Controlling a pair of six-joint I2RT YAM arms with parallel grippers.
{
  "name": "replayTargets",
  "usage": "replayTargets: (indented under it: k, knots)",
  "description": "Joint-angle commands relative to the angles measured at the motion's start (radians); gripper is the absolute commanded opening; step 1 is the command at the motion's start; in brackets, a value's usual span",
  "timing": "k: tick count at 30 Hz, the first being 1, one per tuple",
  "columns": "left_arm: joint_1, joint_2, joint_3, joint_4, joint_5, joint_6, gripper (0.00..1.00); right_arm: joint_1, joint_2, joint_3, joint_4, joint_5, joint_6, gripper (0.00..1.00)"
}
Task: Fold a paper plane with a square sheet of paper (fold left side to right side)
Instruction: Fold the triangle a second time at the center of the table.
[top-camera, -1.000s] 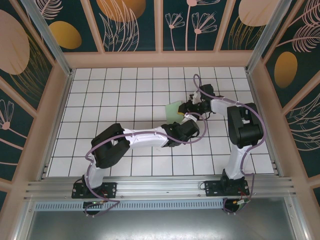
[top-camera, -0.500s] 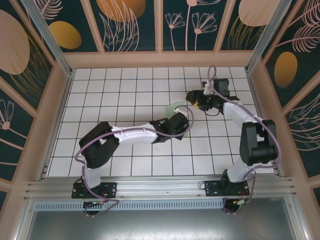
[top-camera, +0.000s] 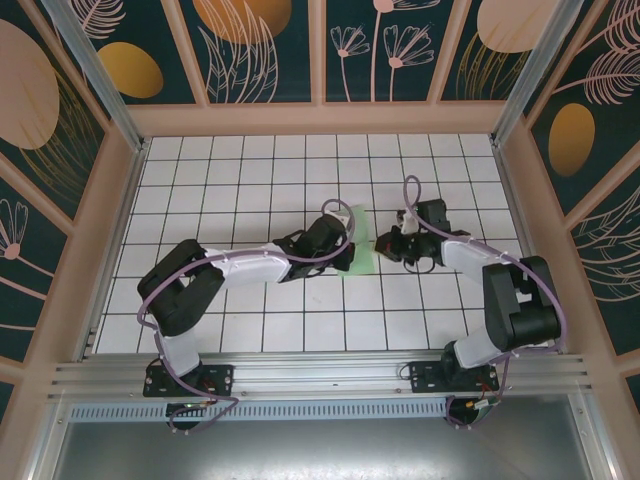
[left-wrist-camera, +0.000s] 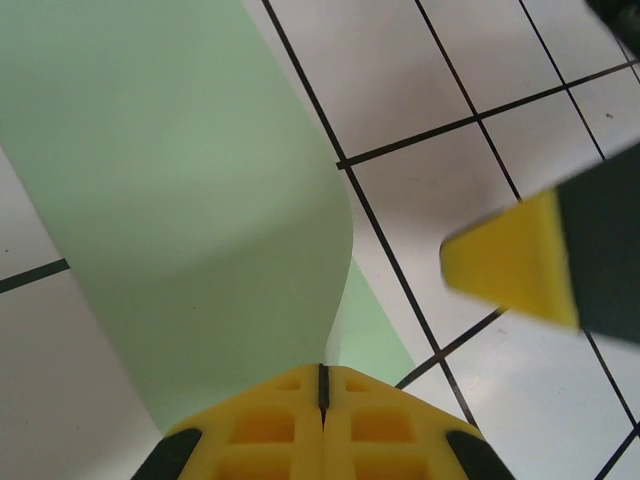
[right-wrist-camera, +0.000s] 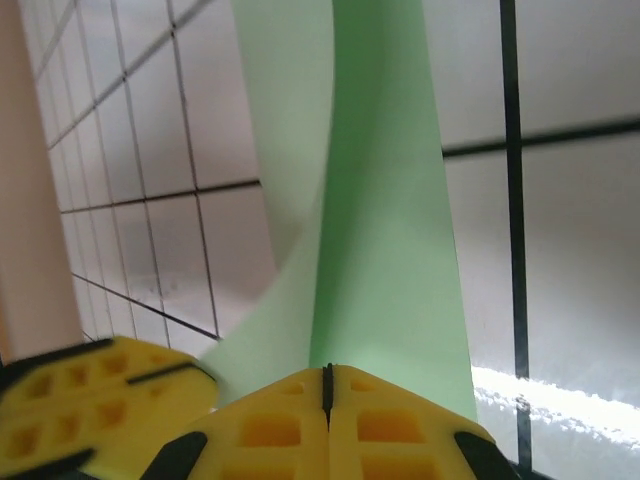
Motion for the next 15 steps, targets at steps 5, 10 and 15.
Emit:
replayTargets:
  k: [5,10,15]
  knots:
    - [0.033,-0.013,-0.004,0.017,0.046,-0.050,0.00,0.060,0.077,0.006,-0.008,0.058,-0.003,0.00]
    - [0.040,0.003,0.020,-0.027,0.021,-0.037,0.00,0.078,0.138,0.036,-0.066,0.085,-0.027,0.00]
    - [0.040,0.021,0.052,-0.084,-0.023,0.002,0.00,0.079,0.159,0.046,-0.108,0.117,-0.047,0.00]
